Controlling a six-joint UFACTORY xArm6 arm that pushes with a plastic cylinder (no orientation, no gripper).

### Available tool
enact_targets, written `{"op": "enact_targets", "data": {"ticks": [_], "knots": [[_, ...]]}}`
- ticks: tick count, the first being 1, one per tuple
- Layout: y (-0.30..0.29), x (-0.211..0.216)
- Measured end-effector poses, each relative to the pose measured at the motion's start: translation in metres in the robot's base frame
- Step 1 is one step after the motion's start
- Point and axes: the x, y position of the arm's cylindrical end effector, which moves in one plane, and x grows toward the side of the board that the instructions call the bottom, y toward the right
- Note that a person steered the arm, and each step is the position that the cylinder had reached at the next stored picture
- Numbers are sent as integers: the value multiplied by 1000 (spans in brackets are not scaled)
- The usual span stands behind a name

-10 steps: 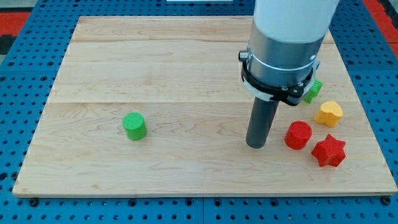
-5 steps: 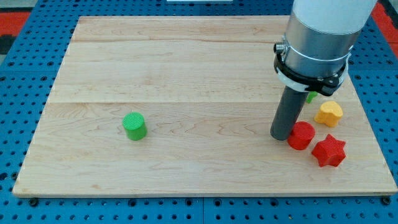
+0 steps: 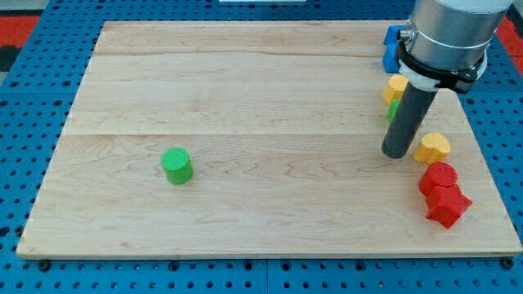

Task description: Move the green circle to the left of the yellow heart

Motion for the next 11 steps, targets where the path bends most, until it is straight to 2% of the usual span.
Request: {"op": "enact_targets", "data": {"ticks": [1,3,5,7,8,9,11], "knots": [[-39,0],[-190,-3],[-295,-5],[-350,-5],[-376,13],[-377,56],[-337,53]]}}
